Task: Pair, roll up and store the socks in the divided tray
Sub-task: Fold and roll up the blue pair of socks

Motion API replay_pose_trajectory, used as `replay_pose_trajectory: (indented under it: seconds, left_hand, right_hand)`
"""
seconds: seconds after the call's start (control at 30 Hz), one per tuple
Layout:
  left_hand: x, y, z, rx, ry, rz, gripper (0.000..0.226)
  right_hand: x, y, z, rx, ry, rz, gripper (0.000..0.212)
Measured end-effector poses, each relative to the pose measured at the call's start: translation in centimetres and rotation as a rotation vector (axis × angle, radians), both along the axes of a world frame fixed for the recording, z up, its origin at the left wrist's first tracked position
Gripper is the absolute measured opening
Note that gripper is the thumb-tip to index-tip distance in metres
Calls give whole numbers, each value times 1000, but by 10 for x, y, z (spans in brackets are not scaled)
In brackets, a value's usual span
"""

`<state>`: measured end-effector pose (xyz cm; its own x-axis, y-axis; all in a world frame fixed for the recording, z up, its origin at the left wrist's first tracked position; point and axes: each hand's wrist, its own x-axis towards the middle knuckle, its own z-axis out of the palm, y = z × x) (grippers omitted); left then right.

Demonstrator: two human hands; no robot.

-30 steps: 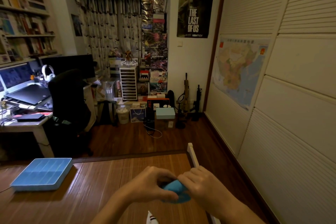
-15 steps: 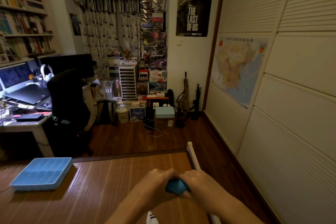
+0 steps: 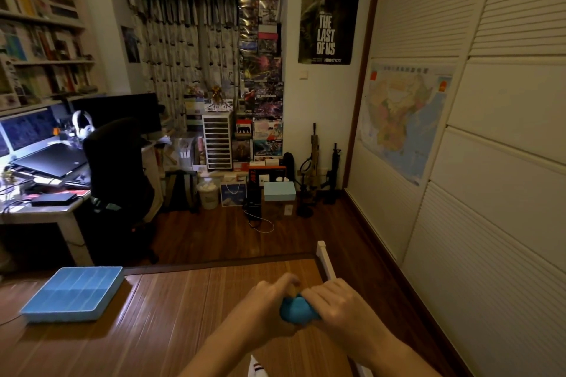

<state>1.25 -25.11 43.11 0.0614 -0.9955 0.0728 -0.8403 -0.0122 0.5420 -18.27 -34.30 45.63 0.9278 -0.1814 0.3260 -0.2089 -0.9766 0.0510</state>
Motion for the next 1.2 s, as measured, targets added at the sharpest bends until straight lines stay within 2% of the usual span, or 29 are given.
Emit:
replay_pose_trajectory:
  seconds: [0.13,0.27,0.33,0.4,0.47,0.53,0.63,0.77,0.83,0.9,1.03,1.1,1.2]
  left_hand:
    - [-1,0,-8,-58,-106,-12,47]
    - [-3,1,-13,-101,-251,8,48]
    - [-4,3,-9,-123,-211,2,47]
    - [-2,4,-3,-96,-83,-19,46]
    - [-1,6,2,-39,81,-65,44]
    - [0,8,4,-6,145,-68,40]
    - [-3,7,-1,-9,72,12,37]
    - [-13,4,-8,-32,-180,76,45]
    - [-18,3,-9,-51,-226,63,45]
    - [-20,2,-8,-27,-196,79,46]
    - [-17,1,-1,77,116,36,48]
    - [-15,0,1,108,98,25,45]
    - [-18,-5,-4,168,-72,86,44]
  right_hand:
    - [5,2,2,204,82,-79,52]
    - [10,4,7,244,166,-131,61]
    - [11,1,7,176,151,-125,51]
    - [8,1,6,93,109,-93,47]
    - [5,3,2,30,84,-31,48]
    - [5,7,-1,10,57,28,53]
    - [6,10,-1,22,66,2,58]
    - [14,9,1,276,127,-111,62]
    - [17,9,4,312,174,-150,56]
    - [18,7,4,242,204,-168,45]
    - [18,7,-1,106,233,-102,41]
    - [19,11,-3,122,261,-103,43]
    - [21,12,-4,233,253,-176,45]
